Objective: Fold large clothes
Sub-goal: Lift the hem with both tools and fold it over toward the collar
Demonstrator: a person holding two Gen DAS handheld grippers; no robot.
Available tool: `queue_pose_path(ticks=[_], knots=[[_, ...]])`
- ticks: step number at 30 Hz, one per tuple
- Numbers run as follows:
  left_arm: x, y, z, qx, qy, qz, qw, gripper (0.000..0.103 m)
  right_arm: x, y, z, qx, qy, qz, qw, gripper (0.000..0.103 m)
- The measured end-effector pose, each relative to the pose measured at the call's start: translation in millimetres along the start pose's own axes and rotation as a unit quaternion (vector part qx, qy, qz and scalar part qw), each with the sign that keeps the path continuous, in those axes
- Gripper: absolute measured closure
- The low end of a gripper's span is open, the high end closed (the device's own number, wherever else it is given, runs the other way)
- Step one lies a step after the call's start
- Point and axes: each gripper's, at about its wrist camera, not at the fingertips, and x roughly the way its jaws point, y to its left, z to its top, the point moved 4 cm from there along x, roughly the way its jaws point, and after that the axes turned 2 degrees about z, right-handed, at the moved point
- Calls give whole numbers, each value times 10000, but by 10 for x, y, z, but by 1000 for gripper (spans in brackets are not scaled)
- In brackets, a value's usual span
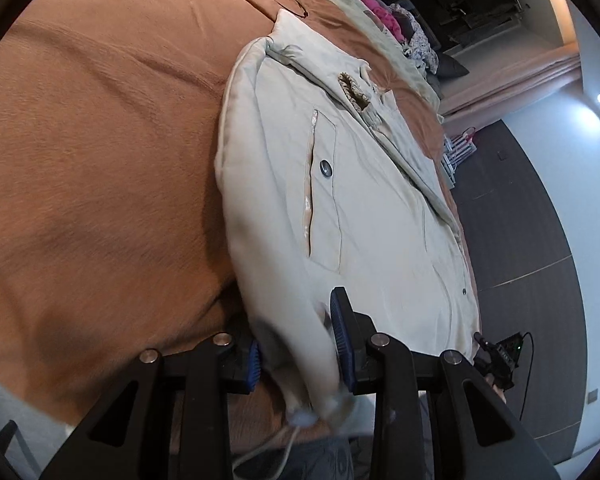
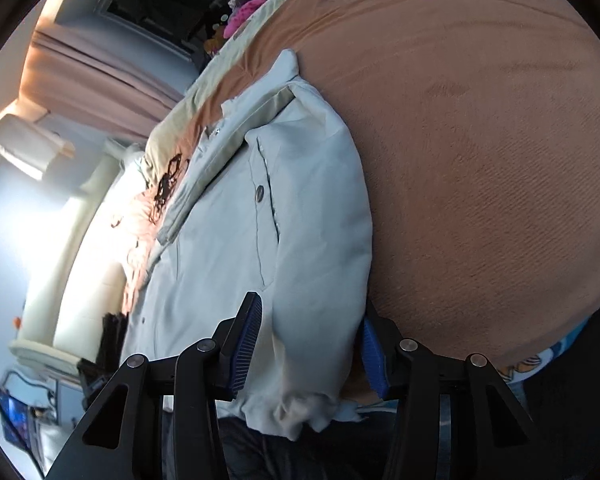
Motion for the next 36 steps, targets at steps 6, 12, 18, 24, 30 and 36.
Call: queue_pose_path(ticks=[6, 12, 18, 24, 30, 36], knots=[[68, -74, -62, 29, 100, -119, 9999, 73, 89, -4, -63, 363, -113, 416, 9984, 54], [-6, -28, -79, -178, 19, -232, 9996, 89, 111, -68, -252, 719, -133, 896, 9933, 62], [-318, -189, 29, -100, -381, -414, 9984, 91, -94, 156, -235, 446, -350, 788, 9953, 91], [-735, -373, 115, 59, -686, -620, 9957, 93, -397, 676, -160, 1, -562, 925, 9941, 93], [-1227, -483, 86, 220, -948, -746, 9925, 94, -738, 1220, -174, -445, -721, 1097, 9903, 93], [-1667, -577, -24, 342, -1109, -756, 9904, 94, -1130, 1628, -310, -840, -814, 1212, 9857, 93]])
